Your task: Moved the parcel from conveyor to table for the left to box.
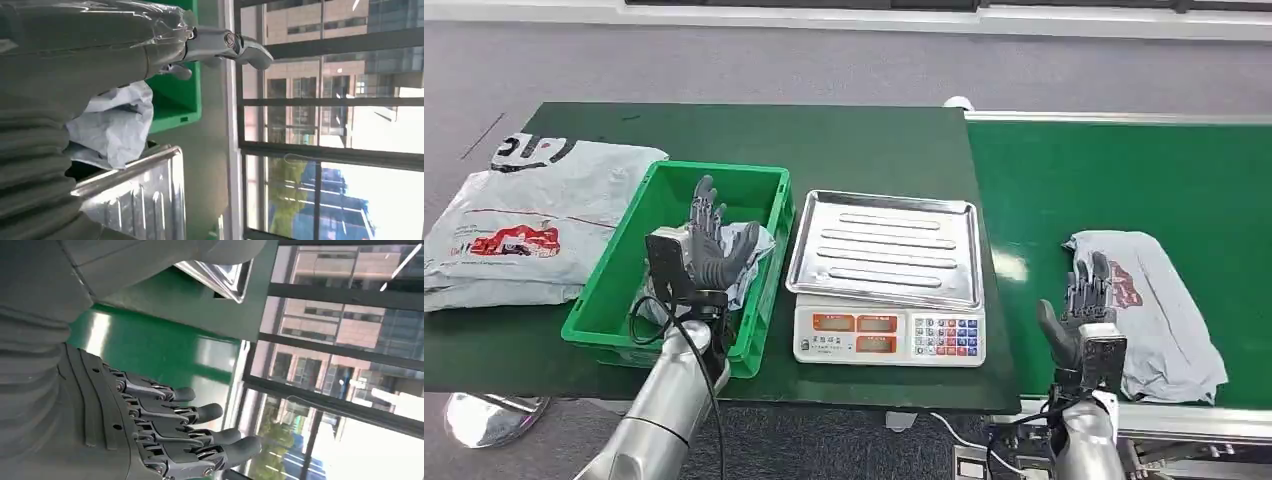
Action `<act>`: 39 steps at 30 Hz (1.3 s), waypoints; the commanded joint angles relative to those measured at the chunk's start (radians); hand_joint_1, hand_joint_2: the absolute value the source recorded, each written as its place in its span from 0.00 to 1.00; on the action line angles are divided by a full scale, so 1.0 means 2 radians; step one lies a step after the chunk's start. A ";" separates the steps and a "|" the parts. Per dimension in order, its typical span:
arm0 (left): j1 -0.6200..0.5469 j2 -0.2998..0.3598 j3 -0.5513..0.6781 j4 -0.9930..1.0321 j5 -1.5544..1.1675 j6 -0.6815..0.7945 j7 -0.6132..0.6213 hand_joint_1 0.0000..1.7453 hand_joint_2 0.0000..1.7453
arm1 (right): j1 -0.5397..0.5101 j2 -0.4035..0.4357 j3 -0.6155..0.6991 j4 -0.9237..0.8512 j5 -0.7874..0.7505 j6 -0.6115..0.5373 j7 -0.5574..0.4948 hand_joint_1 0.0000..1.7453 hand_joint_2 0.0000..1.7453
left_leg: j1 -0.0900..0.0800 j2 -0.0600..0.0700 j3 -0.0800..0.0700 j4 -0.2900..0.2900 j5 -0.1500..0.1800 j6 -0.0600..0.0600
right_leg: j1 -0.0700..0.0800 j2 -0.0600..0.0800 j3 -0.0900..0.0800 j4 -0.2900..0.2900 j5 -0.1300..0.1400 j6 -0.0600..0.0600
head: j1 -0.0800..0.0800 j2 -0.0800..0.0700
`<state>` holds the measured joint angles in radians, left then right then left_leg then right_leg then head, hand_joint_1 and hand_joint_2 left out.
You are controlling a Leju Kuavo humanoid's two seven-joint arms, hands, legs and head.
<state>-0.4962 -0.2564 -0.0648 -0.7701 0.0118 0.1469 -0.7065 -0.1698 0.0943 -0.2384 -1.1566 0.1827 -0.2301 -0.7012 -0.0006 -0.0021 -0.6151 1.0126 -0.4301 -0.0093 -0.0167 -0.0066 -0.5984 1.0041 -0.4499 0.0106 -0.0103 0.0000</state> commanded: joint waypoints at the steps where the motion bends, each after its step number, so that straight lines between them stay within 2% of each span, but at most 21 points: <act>1: 0.004 0.009 -0.043 -0.025 0.003 -0.013 0.004 0.00 0.00 | -0.095 -0.068 0.021 0.057 0.028 0.001 0.031 0.00 1.00 | 0.000 0.002 0.001 0.000 0.000 0.000 | 0.000 0.002 0.001 -0.001 0.001 0.000 | 0.000 0.000; 3: -0.001 0.008 -0.045 -0.019 0.005 -0.014 0.004 0.00 0.00 | -0.132 -0.095 0.015 0.100 0.044 -0.001 0.052 0.00 1.00 | 0.000 0.001 0.000 0.000 0.000 0.000 | 0.000 0.001 0.000 0.000 0.000 0.000 | 0.000 0.000; 12: -0.001 0.008 -0.045 -0.019 0.005 -0.014 0.004 0.00 0.00 | -0.132 -0.095 0.015 0.100 0.044 -0.001 0.052 0.00 1.00 | 0.000 0.001 0.002 -0.001 0.000 0.000 | 0.000 0.001 0.003 -0.002 0.001 0.000 | 0.000 0.000; 15: 0.000 0.009 -0.044 -0.020 0.006 -0.014 0.004 0.00 0.00 | -0.133 -0.095 0.017 0.111 0.054 -0.010 0.051 0.00 1.00 | 0.000 0.000 0.001 0.000 0.000 0.000 | 0.000 0.000 0.001 -0.001 0.001 0.000 | 0.000 0.000; 17: -0.004 0.009 -0.047 -0.014 0.008 -0.010 0.004 0.00 0.00 | -0.170 -0.120 0.023 0.171 0.113 -0.068 0.098 0.00 1.00 | 0.000 0.001 0.001 0.000 0.000 0.000 | 0.000 0.001 0.001 -0.001 0.001 0.000 | 0.000 0.000; 18: -0.007 0.008 -0.051 -0.009 0.006 -0.008 0.004 0.00 0.00 | -0.201 -0.150 0.031 0.231 0.168 -0.116 0.153 0.00 1.00 | 0.000 0.001 0.001 0.000 0.000 0.001 | 0.000 0.001 0.001 0.000 0.001 0.001 | 0.000 0.000; 19: -0.008 0.005 -0.052 -0.006 0.006 -0.006 0.004 0.00 0.00 | -0.220 -0.164 0.023 0.269 0.171 -0.125 0.153 0.00 1.00 | 0.000 0.001 0.001 0.000 0.000 0.001 | 0.000 0.002 0.001 -0.001 0.001 0.001 | 0.000 0.000; 21: -0.013 0.002 -0.056 0.005 0.007 -0.006 0.004 0.00 0.00 | -0.252 -0.201 0.026 0.350 0.206 -0.122 0.220 0.00 1.00 | 0.000 0.001 0.001 0.000 0.000 0.001 | 0.000 0.001 0.001 -0.001 0.001 0.001 | 0.000 0.000; 23: -0.015 0.001 -0.058 0.010 0.009 -0.006 0.004 0.00 0.00 | -0.264 -0.222 0.050 0.394 0.248 -0.102 0.267 0.00 1.00 | 0.000 -0.001 0.000 0.001 0.001 0.001 | 0.000 -0.001 0.001 -0.001 0.001 0.001 | 0.000 0.000; 24: -0.017 0.001 -0.060 0.012 0.010 -0.008 0.004 0.00 0.00 | -0.264 -0.234 0.084 0.414 0.299 -0.093 0.309 0.00 1.00 | 0.000 -0.002 0.000 0.000 0.001 0.001 | 0.000 -0.002 0.002 -0.001 0.001 0.001 | 0.000 0.000; 26: -0.021 0.003 -0.062 0.016 0.011 -0.008 0.004 0.00 0.00 | -0.254 -0.235 0.081 0.423 0.301 -0.034 0.329 0.00 1.00 | 0.000 -0.002 0.000 0.001 0.001 0.002 | 0.000 -0.002 0.002 -0.002 0.001 0.001 | 0.000 0.000; 29: -0.029 0.002 -0.066 0.030 0.008 -0.001 0.004 0.00 0.00 | -0.238 -0.238 0.083 0.431 0.320 0.025 0.393 0.00 1.00 | 0.000 -0.003 0.001 0.001 0.001 0.001 | 0.000 -0.003 0.003 -0.002 0.001 0.001 | 0.000 0.000; 32: -0.033 -0.001 -0.070 0.038 0.007 0.008 0.004 0.00 0.00 | -0.230 -0.248 0.104 0.438 0.357 0.054 0.449 0.00 1.00 | 0.000 -0.003 0.000 0.001 0.001 0.001 | 0.000 -0.003 0.003 -0.002 0.001 0.001 | 0.000 0.000; 34: -0.033 0.000 -0.069 0.040 0.010 0.011 0.004 0.00 0.00 | -0.229 -0.249 0.108 0.438 0.372 0.057 0.473 0.00 1.00 | 0.000 -0.004 0.001 0.000 0.001 0.001 | 0.000 -0.003 0.003 -0.002 0.001 0.001 | 0.000 0.000; 39: -0.033 0.004 -0.069 0.043 0.012 0.016 0.004 0.00 0.00 | -0.218 -0.243 0.102 0.438 0.380 0.062 0.493 0.00 1.00 | 0.000 -0.002 0.001 0.000 0.001 0.001 | 0.000 -0.002 0.002 -0.002 0.001 0.001 | 0.000 0.000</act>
<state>-0.5118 -0.2705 -0.1515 -0.7744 0.0263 0.1625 -0.7027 -0.6056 -0.3697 -0.1030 -0.4043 0.9065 -0.1327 0.2176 -0.0021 -0.0053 -0.6173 1.0152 -0.4289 -0.0062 -0.0180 -0.0097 -0.5988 1.0037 -0.4482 0.0140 -0.0099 0.0000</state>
